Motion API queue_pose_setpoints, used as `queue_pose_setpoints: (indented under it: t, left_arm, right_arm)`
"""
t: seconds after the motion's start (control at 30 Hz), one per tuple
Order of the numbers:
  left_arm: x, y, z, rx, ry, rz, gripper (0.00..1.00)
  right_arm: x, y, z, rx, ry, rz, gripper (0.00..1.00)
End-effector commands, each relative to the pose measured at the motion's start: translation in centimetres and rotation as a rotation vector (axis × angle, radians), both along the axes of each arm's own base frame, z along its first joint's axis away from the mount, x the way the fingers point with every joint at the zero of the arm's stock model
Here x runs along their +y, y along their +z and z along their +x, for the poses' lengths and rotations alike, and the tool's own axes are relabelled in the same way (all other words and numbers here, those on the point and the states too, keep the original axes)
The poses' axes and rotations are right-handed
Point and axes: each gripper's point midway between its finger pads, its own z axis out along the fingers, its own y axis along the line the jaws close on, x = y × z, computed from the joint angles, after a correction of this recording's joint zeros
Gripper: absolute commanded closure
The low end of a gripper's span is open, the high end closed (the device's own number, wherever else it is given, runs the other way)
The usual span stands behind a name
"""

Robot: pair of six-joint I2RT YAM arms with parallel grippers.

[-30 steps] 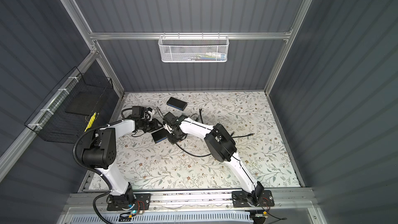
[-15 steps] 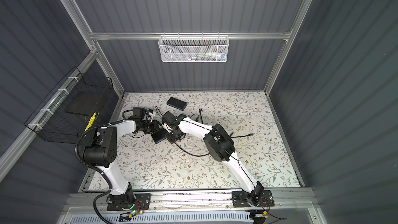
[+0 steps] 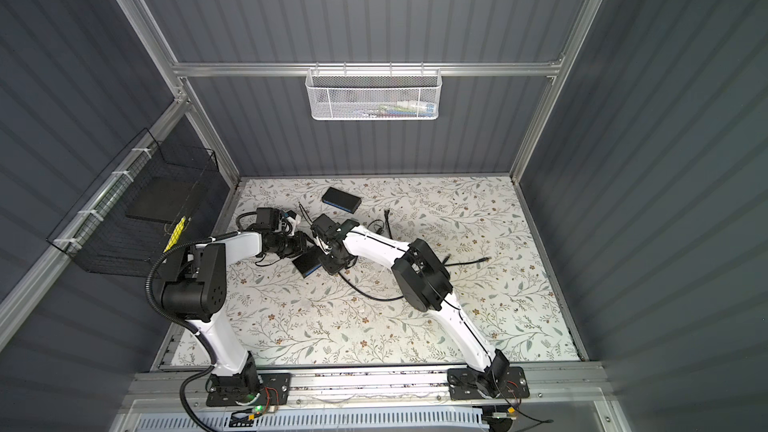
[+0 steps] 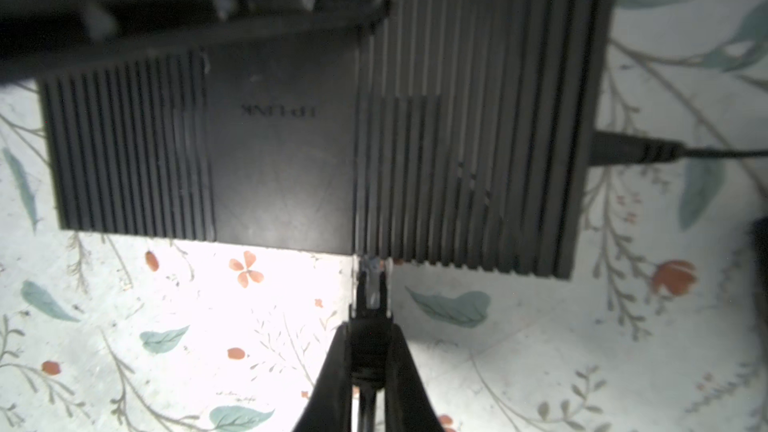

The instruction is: Insert the plug into the switch port

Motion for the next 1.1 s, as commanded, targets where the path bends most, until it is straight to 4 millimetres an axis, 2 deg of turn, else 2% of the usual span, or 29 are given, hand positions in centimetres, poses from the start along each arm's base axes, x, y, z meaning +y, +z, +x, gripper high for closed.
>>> queue_pose_setpoints:
  t: [0.0, 0.6, 0.83, 1.07]
  left_arm:
    - [-0.3, -0.8, -0.7, 0.028, -0.021, -0.022, 0.61]
    - [-1.4, -1.1, -0.7, 0.036, -0.047, -0.044, 0.6]
    - [-2.7, -1.4, -0.8, 0.036, -0.087, -0.05, 0.61]
    - [-3.4, -1.9, -1.1, 0.042, -0.118, -0.073, 0.61]
  right_arm:
    - [0.1, -0.3, 0.9, -0.054, -0.002, -0.033, 1.0]
    - [1.1, 0.0, 1.8, -0.108, 0.011, -0.009, 1.0]
    - [1.9, 0.7, 1.9, -0.112, 0.036, 0.017, 1.0]
    - [1.7, 1.0, 1.6, -0.112, 0.082, 0.011, 1.0]
